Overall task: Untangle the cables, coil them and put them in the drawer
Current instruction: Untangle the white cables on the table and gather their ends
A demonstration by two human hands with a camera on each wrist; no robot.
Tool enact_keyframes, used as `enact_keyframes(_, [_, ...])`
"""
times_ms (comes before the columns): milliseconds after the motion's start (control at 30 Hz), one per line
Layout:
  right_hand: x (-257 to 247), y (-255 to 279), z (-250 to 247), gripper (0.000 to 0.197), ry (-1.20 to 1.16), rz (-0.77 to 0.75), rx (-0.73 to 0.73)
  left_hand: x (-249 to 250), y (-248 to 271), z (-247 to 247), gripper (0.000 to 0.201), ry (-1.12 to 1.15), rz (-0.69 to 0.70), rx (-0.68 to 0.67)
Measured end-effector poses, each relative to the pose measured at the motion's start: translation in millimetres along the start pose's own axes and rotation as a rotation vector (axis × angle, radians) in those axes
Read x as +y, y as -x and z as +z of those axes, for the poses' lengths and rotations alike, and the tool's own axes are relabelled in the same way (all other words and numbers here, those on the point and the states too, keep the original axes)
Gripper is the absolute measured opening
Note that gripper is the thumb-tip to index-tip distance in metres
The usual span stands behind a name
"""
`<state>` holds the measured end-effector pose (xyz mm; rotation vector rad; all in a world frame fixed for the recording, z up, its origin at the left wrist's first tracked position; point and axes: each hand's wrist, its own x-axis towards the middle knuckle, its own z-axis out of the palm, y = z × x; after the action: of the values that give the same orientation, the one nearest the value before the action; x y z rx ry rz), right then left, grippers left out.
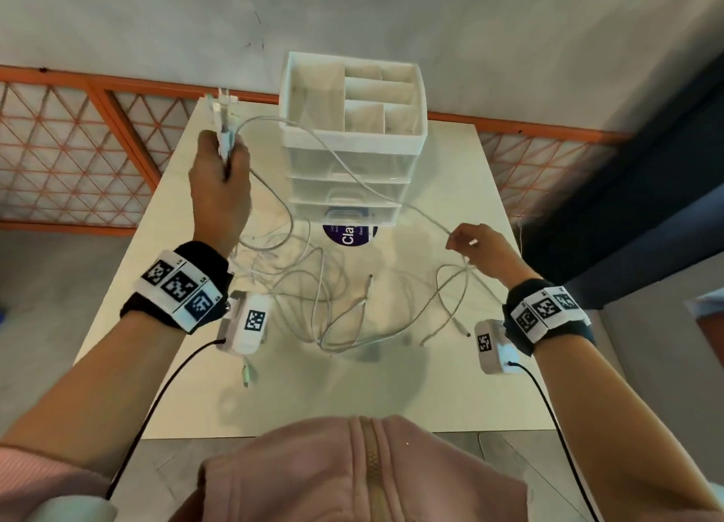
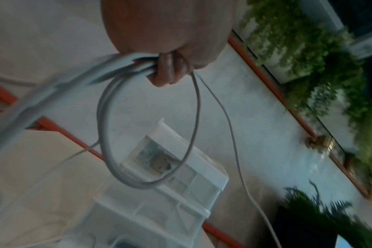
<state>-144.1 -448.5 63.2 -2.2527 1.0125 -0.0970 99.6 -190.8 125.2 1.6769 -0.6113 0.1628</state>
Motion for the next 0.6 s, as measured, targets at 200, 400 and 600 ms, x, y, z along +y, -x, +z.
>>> enact_keyframes(200, [-27,1,-20,0.023,-0.522,-0.165,0.267,8,37,30,0.04,-0.054,0.053,-0.397])
enact_keyframes(400, [-39,4,-43,0.016,-0.543,-0.198,0.148,8,58,46,0.028,-0.135,0.056,-0.671])
enact_keyframes(600, [21,23,-25,0.033,-0.093,0.096,-0.044,3,70,53,0.032,-0.313,0.027,-0.901])
